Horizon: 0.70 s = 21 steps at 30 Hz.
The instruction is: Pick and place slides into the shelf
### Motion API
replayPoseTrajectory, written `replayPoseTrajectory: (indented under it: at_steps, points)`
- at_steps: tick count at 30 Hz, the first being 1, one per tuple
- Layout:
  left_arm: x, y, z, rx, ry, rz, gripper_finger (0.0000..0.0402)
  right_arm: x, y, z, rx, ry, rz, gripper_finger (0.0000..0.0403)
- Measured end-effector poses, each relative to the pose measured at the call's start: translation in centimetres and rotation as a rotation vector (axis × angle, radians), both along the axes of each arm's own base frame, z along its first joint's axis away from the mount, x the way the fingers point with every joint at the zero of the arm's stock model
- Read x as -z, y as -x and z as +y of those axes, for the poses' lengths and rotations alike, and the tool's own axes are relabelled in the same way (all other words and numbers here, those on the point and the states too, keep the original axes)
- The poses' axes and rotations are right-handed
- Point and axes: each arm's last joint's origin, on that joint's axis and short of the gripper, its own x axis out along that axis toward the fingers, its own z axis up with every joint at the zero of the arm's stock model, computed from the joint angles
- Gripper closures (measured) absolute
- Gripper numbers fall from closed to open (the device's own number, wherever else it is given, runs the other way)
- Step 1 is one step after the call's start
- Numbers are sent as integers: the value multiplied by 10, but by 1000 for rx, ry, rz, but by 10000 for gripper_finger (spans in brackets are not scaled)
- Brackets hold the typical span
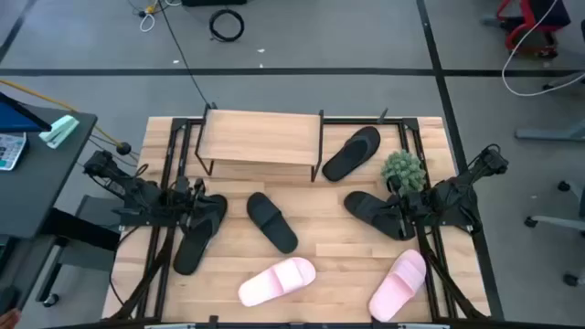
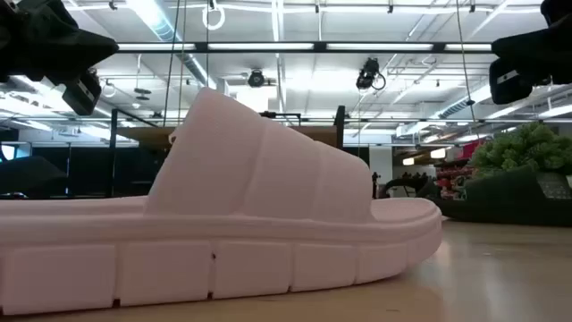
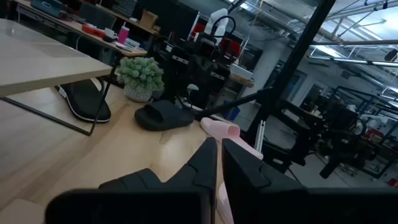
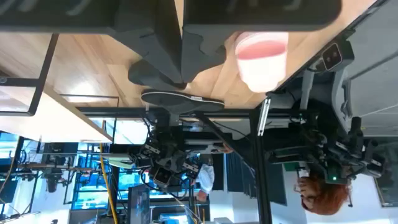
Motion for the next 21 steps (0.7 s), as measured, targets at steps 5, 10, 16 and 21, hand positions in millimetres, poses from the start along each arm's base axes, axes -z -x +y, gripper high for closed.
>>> replayPoseTrajectory:
  at_steps: [5,10,16,21]
  points:
    - [0,0,0,0,0,0,366,0,0,0,0,0,0,395]
    - [0,0,0,0,1,-1,361,0,0,0,0,0,0,395]
    - [0,0,0,0,0,0,368,0,0,0,0,0,0,395]
    - [0,0,0,0,0,0,374,0,0,0,0,0,0,395]
